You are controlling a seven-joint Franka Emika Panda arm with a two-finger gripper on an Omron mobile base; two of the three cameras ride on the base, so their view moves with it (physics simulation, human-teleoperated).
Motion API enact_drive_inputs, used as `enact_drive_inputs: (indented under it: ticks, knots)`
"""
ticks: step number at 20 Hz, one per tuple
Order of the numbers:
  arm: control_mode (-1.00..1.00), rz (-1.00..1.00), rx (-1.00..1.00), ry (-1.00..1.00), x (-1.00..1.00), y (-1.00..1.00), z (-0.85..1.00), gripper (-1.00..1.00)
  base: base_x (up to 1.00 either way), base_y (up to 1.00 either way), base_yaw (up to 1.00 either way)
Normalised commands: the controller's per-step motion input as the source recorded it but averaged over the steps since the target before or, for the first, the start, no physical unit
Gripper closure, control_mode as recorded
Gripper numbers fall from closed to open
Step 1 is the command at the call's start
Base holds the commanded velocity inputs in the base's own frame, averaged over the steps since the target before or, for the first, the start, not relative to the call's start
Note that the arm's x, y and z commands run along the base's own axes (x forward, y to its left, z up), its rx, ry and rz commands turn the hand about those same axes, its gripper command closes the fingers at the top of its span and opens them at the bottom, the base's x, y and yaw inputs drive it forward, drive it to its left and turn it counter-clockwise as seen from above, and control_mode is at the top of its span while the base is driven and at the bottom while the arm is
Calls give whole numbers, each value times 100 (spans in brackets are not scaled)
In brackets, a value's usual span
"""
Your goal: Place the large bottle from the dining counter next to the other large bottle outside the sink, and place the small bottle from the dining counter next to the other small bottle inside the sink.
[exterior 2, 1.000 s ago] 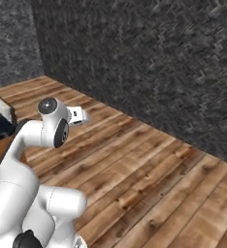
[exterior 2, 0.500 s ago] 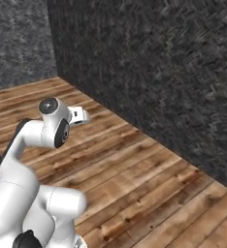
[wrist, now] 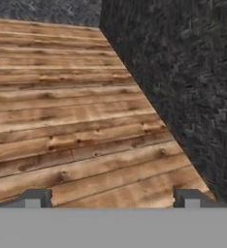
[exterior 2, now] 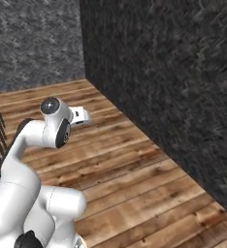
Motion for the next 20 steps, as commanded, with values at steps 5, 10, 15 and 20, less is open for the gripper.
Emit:
enact_drive_inputs:
  ticks: [5,10,15,20]
  knots:
    - [100,0,0,0,0,0,0,-100,100,-8,40]
    - [100,0,0,0,0,0,0,-100,100,-5,43]
    - [100,0,0,0,0,0,0,-100,100,-2,43]
    - [100,0,0,0,0,0,0,-100,100,-6,43]
